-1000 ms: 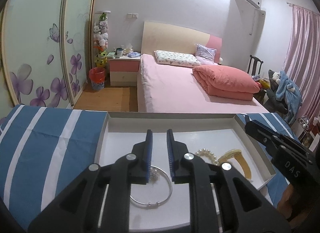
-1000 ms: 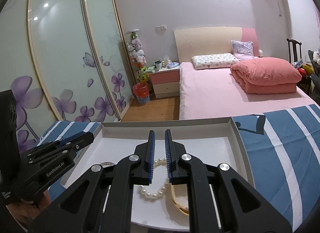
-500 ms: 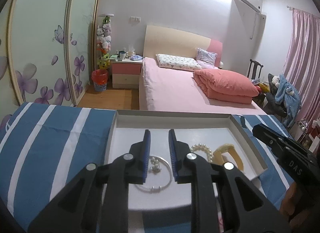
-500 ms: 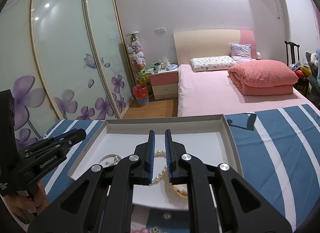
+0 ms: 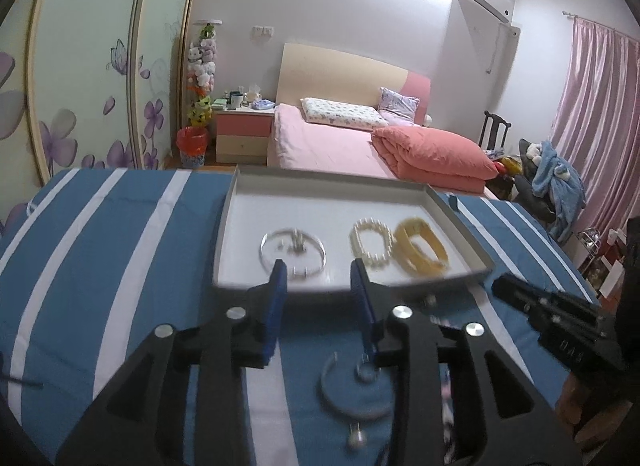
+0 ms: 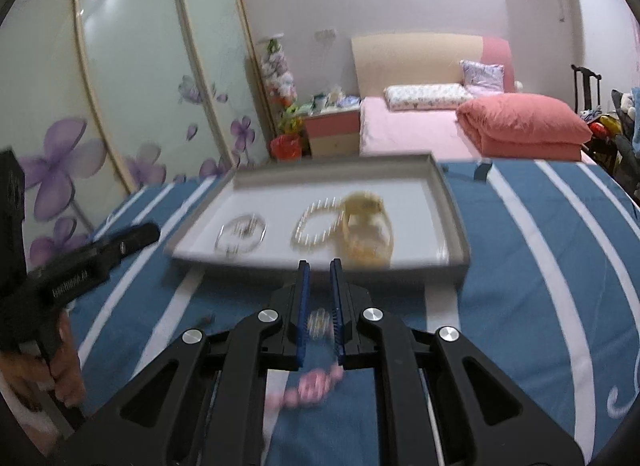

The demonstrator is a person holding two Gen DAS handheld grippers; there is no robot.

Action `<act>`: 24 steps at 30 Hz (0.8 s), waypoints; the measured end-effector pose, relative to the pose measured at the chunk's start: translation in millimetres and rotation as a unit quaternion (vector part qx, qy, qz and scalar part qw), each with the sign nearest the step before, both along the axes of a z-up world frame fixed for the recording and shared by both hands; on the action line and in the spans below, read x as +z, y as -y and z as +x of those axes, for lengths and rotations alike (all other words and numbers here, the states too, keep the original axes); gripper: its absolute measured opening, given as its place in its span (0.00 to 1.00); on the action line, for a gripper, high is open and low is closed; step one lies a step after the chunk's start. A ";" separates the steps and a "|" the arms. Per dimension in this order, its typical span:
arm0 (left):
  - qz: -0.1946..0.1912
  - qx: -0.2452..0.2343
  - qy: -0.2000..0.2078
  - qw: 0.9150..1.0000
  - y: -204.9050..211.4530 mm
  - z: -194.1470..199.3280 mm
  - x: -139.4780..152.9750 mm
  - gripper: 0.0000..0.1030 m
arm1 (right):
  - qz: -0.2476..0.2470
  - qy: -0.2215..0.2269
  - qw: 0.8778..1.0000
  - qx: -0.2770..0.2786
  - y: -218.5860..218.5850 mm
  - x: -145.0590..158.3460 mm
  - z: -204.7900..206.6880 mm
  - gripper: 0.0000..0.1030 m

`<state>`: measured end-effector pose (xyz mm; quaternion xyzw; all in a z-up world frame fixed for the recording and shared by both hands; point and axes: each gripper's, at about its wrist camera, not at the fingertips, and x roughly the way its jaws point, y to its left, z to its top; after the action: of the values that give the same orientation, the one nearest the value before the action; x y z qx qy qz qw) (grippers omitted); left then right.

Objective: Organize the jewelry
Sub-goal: 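Open both tools inside the tray and withdraw them to the bedspread, then grasp the dark red bead bracelet with the right tool while the left tool grasps the loose pearl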

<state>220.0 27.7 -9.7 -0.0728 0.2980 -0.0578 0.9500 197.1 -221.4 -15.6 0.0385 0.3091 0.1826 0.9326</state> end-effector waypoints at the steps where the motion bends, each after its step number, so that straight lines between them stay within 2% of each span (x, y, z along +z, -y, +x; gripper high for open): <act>1: 0.000 -0.001 -0.002 1.000 -0.4 -6.0 -2.4 0.35 | -0.002 -0.006 1.000 0.004 0.1 -4.3 -7.9 0.11; 8: 0.001 -0.012 -0.033 0.999 4.8 -39.0 -25.5 0.35 | 0.003 -0.038 0.999 0.015 0.9 -23.5 -47.3 0.11; 14: 0.014 -0.031 -0.066 0.997 18.2 -52.5 -47.6 0.35 | 0.012 -0.039 0.999 0.009 6.9 -26.2 -66.1 0.11; 24: 0.042 -0.043 -0.117 0.991 37.6 -46.0 -67.6 0.35 | 0.020 -0.046 0.999 0.007 12.3 -32.0 -75.1 0.11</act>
<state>174.0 -9.9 -77.3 -0.0262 0.4126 -0.0773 0.9073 122.1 -233.7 -47.7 0.0635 0.3478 0.1933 0.9152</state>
